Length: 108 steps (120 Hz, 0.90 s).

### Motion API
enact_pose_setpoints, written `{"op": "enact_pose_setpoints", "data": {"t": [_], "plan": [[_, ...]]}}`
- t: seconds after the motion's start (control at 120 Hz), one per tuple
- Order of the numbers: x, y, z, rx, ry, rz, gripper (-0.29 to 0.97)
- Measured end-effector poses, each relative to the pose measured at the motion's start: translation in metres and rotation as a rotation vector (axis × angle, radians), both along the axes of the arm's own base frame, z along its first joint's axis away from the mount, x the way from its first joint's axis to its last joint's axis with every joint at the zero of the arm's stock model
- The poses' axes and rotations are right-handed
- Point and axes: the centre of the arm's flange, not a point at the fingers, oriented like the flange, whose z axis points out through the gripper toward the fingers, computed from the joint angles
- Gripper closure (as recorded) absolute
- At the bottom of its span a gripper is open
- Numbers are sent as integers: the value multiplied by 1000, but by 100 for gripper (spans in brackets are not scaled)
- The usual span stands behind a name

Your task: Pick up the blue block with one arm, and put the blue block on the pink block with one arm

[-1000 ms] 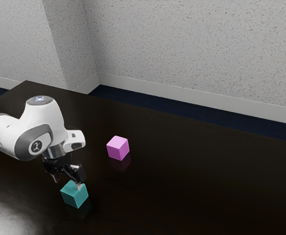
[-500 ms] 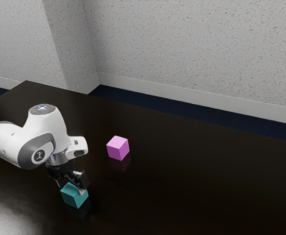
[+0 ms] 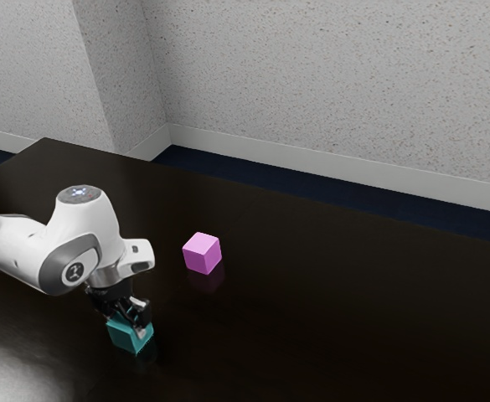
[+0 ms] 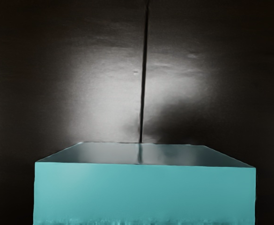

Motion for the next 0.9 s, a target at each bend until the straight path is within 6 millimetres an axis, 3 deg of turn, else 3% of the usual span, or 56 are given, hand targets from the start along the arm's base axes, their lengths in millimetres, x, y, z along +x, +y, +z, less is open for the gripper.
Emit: {"op": "enact_pose_setpoints", "data": {"t": [0.142, 0.242, 0.333, 0.55, 0.833, 0.9], "plan": [[67, 25, 81, 13, -77, 44, 32], [136, 32, 106, 36, -79, 57, 30], [183, 25, 107, 24, -68, 67, 29], [216, -3, 91, -31, -29, 53, 29], [237, -6, 77, -63, -16, 31, 29], [239, -8, 77, -68, -16, 20, 24]]}}
